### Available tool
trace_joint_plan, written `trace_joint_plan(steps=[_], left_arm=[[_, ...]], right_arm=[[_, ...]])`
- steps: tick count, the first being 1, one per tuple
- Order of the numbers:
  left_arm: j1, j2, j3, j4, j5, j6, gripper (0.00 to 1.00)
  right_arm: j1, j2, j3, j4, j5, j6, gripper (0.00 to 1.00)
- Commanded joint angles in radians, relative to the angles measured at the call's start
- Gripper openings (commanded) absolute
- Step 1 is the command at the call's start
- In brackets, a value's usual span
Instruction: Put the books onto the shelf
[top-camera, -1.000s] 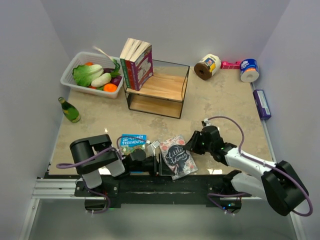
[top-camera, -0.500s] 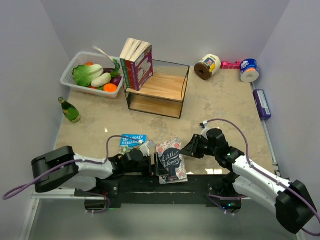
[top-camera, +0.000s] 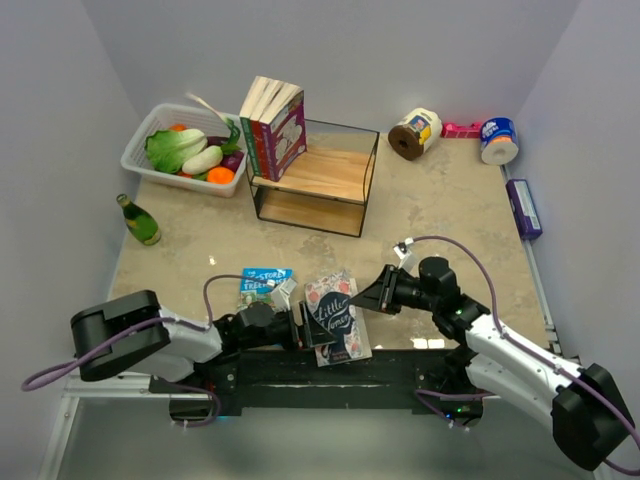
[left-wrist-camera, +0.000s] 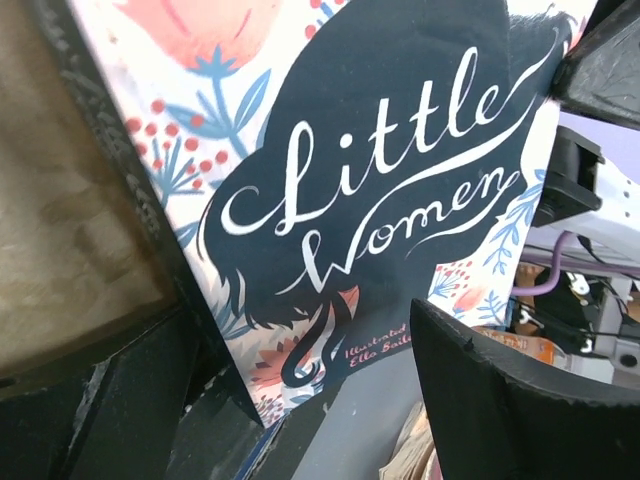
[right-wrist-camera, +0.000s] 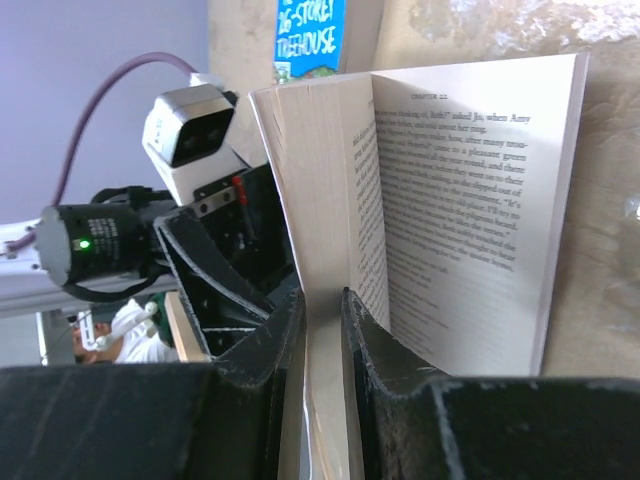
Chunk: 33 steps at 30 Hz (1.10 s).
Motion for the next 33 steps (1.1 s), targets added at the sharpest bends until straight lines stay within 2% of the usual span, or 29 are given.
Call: trace_joint_plan(steps=[1,4,8,10,15,16,17,19,24,25,27,28,30,32,33], left_arm=[[0.025,0.129,-0.083,0.172,0.005,0.036,0.9],[0.027,0.24,-0.088,0.392,0.066,0.041,0.82],[0.027,0.379,-0.112,0.695,0.12,0.009,0.59],[0.03,0.452,-0.125,0.784,0.132,-0.014,0.51],[0.036,0.598,-0.152,1.07,0.141,-0.053,0.25],[0.037,0.608,-0.155,1.093,0.14,-0.068,0.21],[0.037,0.609,-0.154,1.093,0.141,-0.062,0.12],[0.037,0.592,-0.157,1.093,0.138,-0.045,0.01],[0.037,0.476,-0.171,1.064,0.112,-0.015,0.0],[0.037,0.45,-0.168,1.02,0.109,-0.012,0.0],[0.037,0.355,-0.157,0.96,0.105,-0.007,0.0],[0.037,0.314,-0.151,0.878,0.102,-0.001,0.0],[0.037,0.175,-0.119,0.769,0.102,0.014,0.0],[0.037,0.061,-0.097,0.546,0.097,0.065,0.0],[0.037,-0.055,-0.038,0.454,0.094,0.088,0.0]], right_arm=[[0.011,-0.01,-0.005,0.124,-0.125,0.076,0.0],[0.013,0.008,0.015,0.013,-0.098,0.008,0.0],[0.011,0.015,-0.006,-0.03,-0.077,-0.019,0.0],[0.011,0.013,-0.014,-0.062,-0.066,-0.039,0.0],[0.013,0.024,-0.025,-0.093,-0.055,-0.062,0.0],[0.013,0.022,-0.028,-0.093,-0.055,-0.064,0.0],[0.013,0.022,-0.028,-0.094,-0.055,-0.067,0.0],[0.013,0.021,-0.017,-0.105,-0.049,-0.087,0.0],[0.013,-0.001,0.036,-0.238,0.007,-0.165,0.0],[0.011,-0.004,0.065,-0.254,0.015,-0.176,0.2],[0.013,-0.008,0.101,-0.309,0.046,-0.208,0.38],[0.013,-0.011,0.147,-0.336,0.067,-0.22,0.51],[0.013,-0.022,0.193,-0.396,0.122,-0.255,0.6],[0.013,-0.022,0.263,-0.454,0.159,-0.291,0.68],[0.013,-0.019,0.305,-0.476,0.187,-0.303,0.69]])
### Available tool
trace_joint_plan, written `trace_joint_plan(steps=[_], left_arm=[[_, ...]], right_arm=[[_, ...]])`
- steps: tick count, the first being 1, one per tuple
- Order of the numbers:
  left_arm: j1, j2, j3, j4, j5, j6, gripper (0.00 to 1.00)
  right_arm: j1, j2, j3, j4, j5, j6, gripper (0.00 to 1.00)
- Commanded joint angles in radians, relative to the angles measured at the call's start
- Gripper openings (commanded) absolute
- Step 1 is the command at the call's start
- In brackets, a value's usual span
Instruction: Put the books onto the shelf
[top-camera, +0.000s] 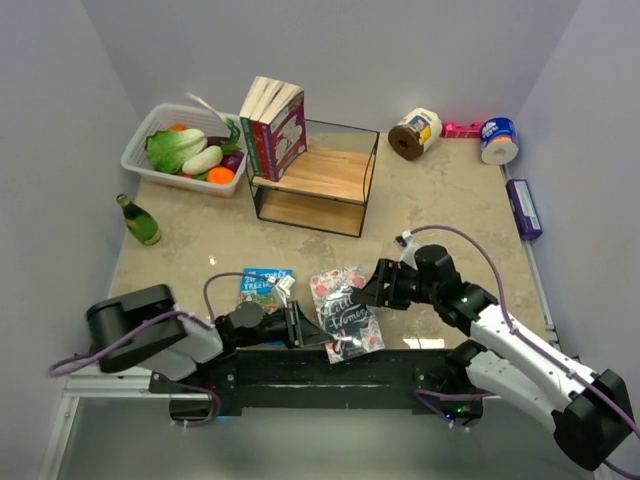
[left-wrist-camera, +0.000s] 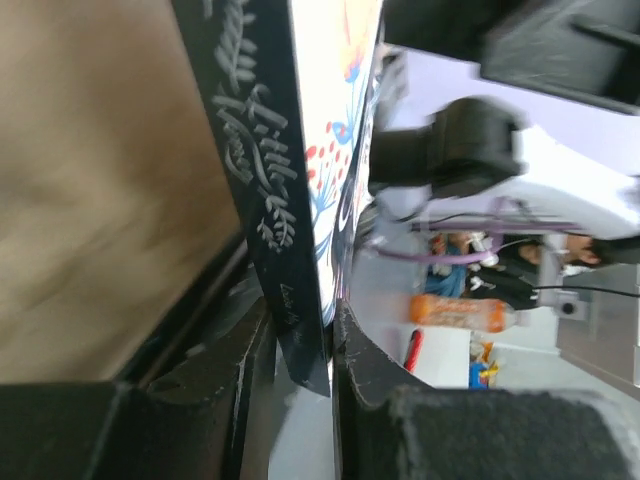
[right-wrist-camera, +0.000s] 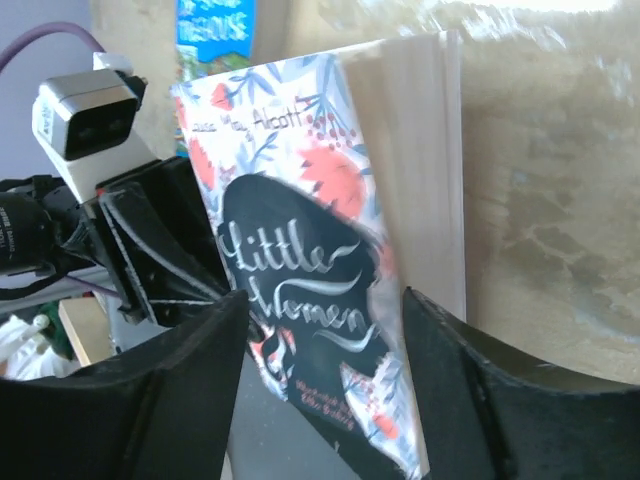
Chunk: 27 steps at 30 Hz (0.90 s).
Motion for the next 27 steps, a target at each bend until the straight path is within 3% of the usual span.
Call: trace_joint_plan(steps=[1,6,10,19,22,23,25,26,27], left_arm=[[0.004,-0.321,0.041,-0.144,-0.049,0.16,0.0],[0.013,-0.638,0.155,-0.478,-0.101,0.27,0.0],[0.038,-0.748,0.219,-0.659,-0.083,0.336,0.0],[0.087,-0.783,0.291,-0.678,0.044,0.361,0.0],[0.093,-0.76,0.302,-0.661,0.08,0.36,0.0],[0.095,-0.754,0.302,-0.658,0.086,0.36,0.0],[0.096,-0.751,0.307,-0.662,0.09,0.364,0.0],[0.102,-0.751,0.311,-0.667,0.09,0.364,0.0],[0.105,-0.751,0.314,-0.667,0.1,0.378,0.0]], right_arm=[[0.006,-0.016,0.168,-0.136,0.081,-0.095,0.7],[0.006,-0.043,0.174,-0.104,0.098,-0.121,0.77],[0.005,-0.082,0.127,0.054,0.008,-0.047,0.84],[-0.001,-0.023,0.114,0.396,-0.244,0.028,0.82],[0.0,-0.042,0.118,0.46,-0.295,0.017,0.67],[-0.001,-0.046,0.118,0.483,-0.303,0.014,0.49],[-0.001,-0.06,0.124,0.494,-0.313,0.016,0.3],[-0.001,-0.066,0.125,0.503,-0.315,0.014,0.11],[0.0,-0.075,0.133,0.505,-0.316,0.017,0.03]])
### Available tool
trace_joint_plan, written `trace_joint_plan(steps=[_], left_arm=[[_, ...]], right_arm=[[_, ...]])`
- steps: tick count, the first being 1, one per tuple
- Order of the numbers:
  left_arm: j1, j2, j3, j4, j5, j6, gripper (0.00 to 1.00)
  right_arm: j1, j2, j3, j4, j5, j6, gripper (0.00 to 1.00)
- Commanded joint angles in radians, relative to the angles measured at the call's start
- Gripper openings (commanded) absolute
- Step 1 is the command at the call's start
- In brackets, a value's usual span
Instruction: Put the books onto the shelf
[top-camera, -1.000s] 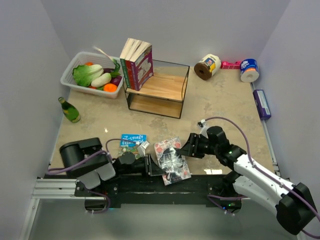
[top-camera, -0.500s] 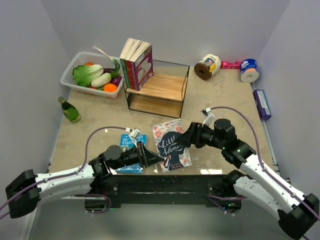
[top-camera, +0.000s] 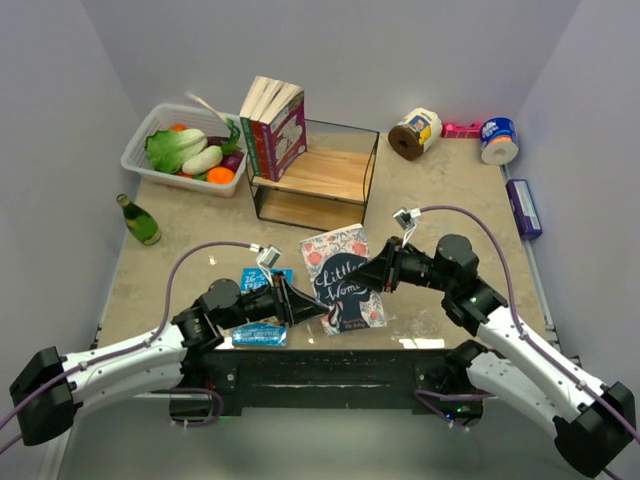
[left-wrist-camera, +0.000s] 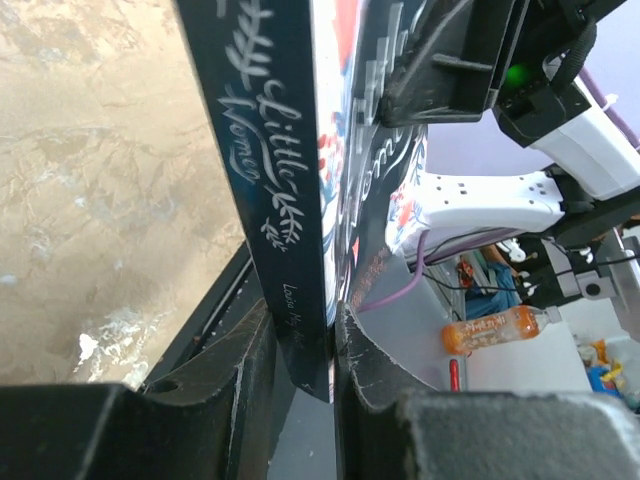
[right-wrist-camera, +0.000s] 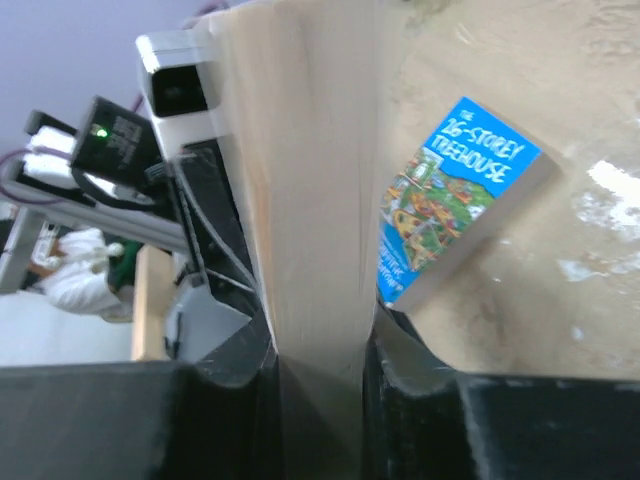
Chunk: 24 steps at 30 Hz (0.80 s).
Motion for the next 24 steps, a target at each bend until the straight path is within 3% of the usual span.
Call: trace_joint_plan(steps=[1,3,5,6,9,10,14,19,24], left_arm=[[0.007,-0.001,0.084,0.094,0.081,0.051,0.0],[0.017,-0.006,0.127,0.034,0.058,0.094,0.02],[0.039,-0.022,0.174,-0.088,0.027,0.126,0.33],[0.051,-0.035,0.185,-0.16,-0.017,0.149,0.58],[0.135,-0.108,0.161,-0.155,-0.033,0.155,0.85],[0.16,-0.122,0.152,-0.143,-0.025,0.154,0.89],[0.29,-0.068,0.132,-0.011,0.122,0.129,0.95],[0.3,0.08,0.122,0.334,0.352,0.053,0.94],[0.3,0.138,0.174,0.353,0.4,0.082,0.86]], right_arm=[[0.008,-0.037,0.028,0.144,-0.084,0.021,0.0],[0.008,-0.045,0.046,0.147,-0.09,0.026,0.0],[0.009,-0.053,0.059,0.156,-0.106,0.038,0.0],[0.008,-0.059,0.072,0.156,-0.107,0.041,0.0],[0.006,-0.064,0.108,0.136,-0.125,0.045,0.0],[0.008,-0.057,0.112,0.136,-0.133,0.049,0.0],[0.006,-0.047,0.126,0.151,-0.173,0.068,0.0],[0.008,-0.008,0.122,0.188,-0.199,0.081,0.0],[0.008,0.048,0.137,0.167,-0.211,0.039,0.0]])
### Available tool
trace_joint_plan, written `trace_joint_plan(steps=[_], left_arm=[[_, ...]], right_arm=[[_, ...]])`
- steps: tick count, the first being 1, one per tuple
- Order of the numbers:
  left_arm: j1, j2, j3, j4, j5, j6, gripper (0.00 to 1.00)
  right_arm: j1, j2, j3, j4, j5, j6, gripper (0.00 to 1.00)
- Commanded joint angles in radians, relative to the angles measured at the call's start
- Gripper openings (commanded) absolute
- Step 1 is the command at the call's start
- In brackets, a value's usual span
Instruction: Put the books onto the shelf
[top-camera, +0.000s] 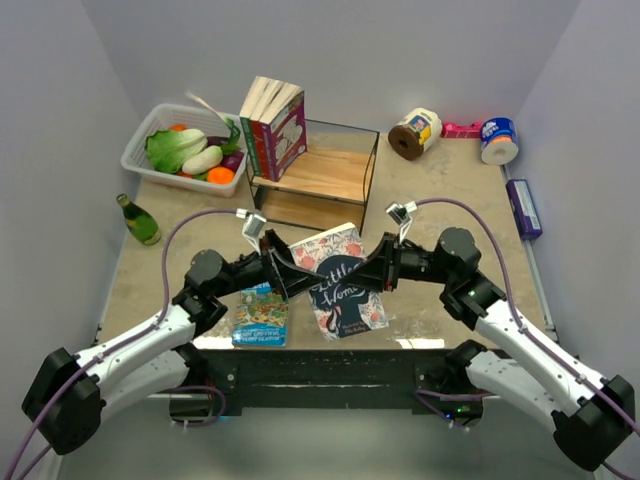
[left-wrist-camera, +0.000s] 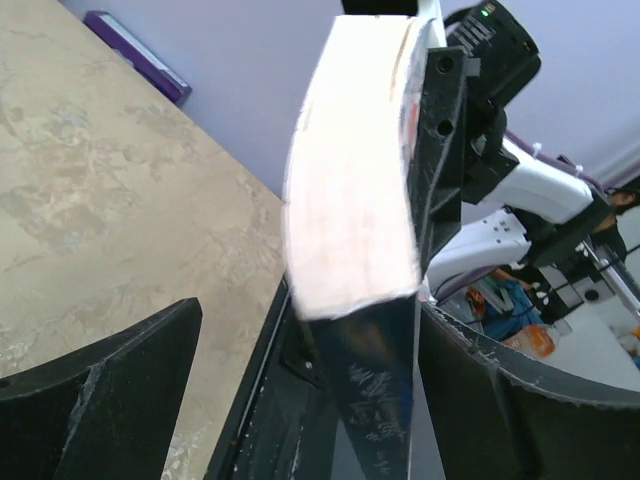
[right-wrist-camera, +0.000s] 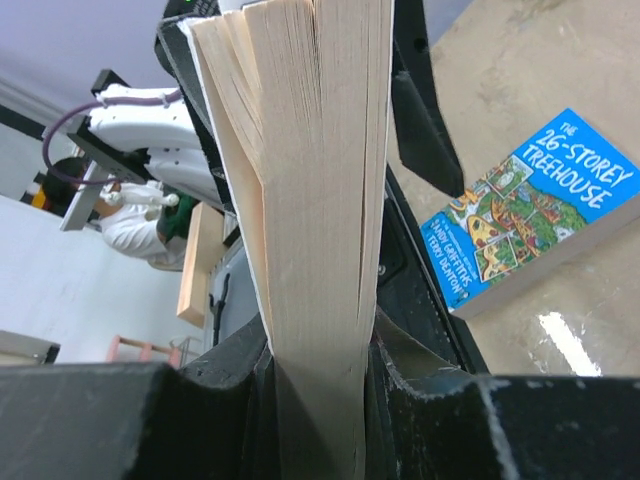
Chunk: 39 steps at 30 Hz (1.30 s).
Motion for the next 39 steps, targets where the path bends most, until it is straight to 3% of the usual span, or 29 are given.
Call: trace_joint_plan(steps=[1,2,3,5,6,7,8,9,10,12,14,15,18,26,33,39], left_arm=[[0.005,0.009,0.061,0.112,0.109,0.016,0.81],[0.004,0.018,0.084,0.105,0.118,0.025,0.72],[0.005,0.023,0.095,0.092,0.142,0.04,0.48],[0.007,0.034,0.127,0.063,0.159,0.06,0.2],[0.007,0.034,0.136,0.025,0.158,0.086,0.0],[0.01,0.034,0.145,0.004,0.155,0.099,0.0],[0.013,0.031,0.167,-0.019,0.149,0.112,0.0],[0.016,0.028,0.18,-0.082,0.121,0.144,0.0],[0.025,0.025,0.199,-0.125,0.098,0.167,0.0],[0.028,0.021,0.289,-0.284,-0.006,0.255,0.0],[0.033,0.031,0.395,-0.367,-0.103,0.306,0.0],[0.033,0.043,0.436,-0.448,-0.203,0.357,0.0],[0.035,0.119,0.611,-0.565,-0.39,0.434,0.0],[0.036,0.372,0.961,-0.648,-0.748,0.631,0.0],[0.038,0.544,1.124,-0.632,-0.864,0.819,0.0],[0.062,0.643,1.191,-0.596,-0.882,0.867,0.0]], right_arm=[[0.004,0.026,0.074,0.075,-0.053,-0.014,0.0],[0.003,0.032,0.074,0.06,-0.053,-0.031,0.0],[0.004,0.046,0.085,0.04,-0.053,-0.048,0.0],[0.001,0.061,0.1,-0.016,-0.04,-0.094,0.0],[-0.002,0.072,0.123,-0.043,-0.036,-0.112,0.0],[-0.003,0.092,0.142,-0.081,-0.022,-0.138,0.0],[-0.002,0.101,0.168,-0.195,0.057,-0.207,0.08],[-0.003,0.107,0.227,-0.252,0.097,-0.238,0.22],[-0.003,0.119,0.254,-0.292,0.149,-0.258,0.49],[-0.002,0.121,0.335,-0.408,0.368,-0.284,0.62],[-0.002,0.13,0.39,-0.472,0.487,-0.301,0.71],[-0.003,0.141,0.447,-0.501,0.615,-0.301,0.73],[-0.003,0.211,0.574,-0.598,0.807,-0.296,0.74],[-0.005,0.353,0.723,-0.649,1.125,-0.258,0.74],[-0.011,0.44,0.76,-0.623,1.216,-0.269,0.74],[-0.032,0.549,0.805,-0.589,1.216,-0.263,0.74]])
